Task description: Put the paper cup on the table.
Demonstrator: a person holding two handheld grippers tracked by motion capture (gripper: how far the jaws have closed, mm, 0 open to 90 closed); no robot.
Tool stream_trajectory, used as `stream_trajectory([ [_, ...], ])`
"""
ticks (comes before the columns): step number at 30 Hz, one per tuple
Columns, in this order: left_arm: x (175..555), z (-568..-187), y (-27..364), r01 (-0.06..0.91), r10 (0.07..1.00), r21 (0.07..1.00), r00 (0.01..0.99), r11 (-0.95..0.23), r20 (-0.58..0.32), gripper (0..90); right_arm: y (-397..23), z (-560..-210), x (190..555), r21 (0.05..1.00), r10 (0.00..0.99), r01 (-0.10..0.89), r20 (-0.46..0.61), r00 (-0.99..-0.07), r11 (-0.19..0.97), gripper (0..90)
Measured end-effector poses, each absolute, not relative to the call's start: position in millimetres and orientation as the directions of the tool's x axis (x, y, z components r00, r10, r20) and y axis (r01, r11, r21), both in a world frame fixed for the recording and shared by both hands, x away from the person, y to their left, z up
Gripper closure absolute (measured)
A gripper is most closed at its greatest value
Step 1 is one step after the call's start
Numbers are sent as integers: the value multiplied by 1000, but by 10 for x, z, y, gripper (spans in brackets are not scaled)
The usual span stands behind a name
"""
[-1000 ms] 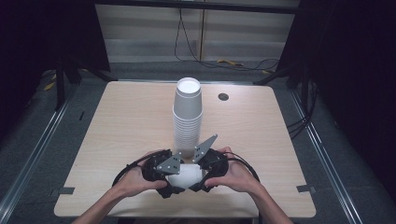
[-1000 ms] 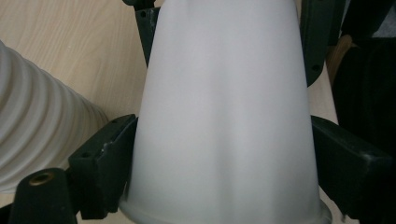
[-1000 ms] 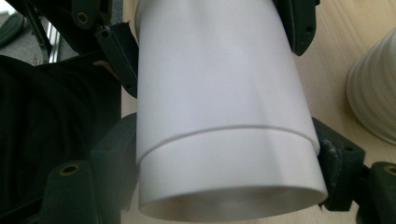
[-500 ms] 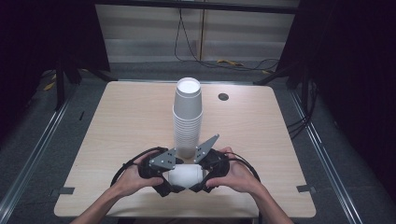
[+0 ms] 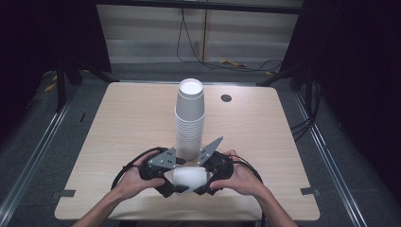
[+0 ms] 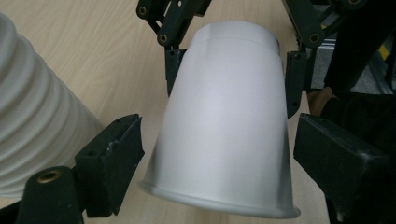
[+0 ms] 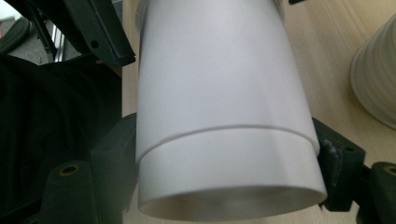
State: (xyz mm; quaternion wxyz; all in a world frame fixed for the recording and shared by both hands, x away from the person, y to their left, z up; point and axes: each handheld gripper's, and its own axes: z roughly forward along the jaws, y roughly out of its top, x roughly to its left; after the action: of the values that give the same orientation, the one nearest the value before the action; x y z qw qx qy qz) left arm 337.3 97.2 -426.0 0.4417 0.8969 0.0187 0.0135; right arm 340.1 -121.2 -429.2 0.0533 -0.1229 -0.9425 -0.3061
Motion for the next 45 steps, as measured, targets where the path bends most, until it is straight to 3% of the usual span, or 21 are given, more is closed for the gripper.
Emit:
stream_trajectory([
  [7,3393,-4214,1013,45,81,825,997,-564,1,156,-1269,-4283,3426,567,221,273,160,-962,777,230],
  [12,3455,-4165,1102,107,129,884,990,-456,-53,155,-1339,-4240,3407,583,257,291,143,-956,758,228],
  [27,3533,-4211,1230,192,191,918,973,-346,-132,155,-1524,-4265,3465,657,327,332,136,-935,677,225],
  [45,3539,-4204,1288,189,181,927,974,-325,-136,157,-1659,-4287,3456,769,341,342,172,-924,540,224],
])
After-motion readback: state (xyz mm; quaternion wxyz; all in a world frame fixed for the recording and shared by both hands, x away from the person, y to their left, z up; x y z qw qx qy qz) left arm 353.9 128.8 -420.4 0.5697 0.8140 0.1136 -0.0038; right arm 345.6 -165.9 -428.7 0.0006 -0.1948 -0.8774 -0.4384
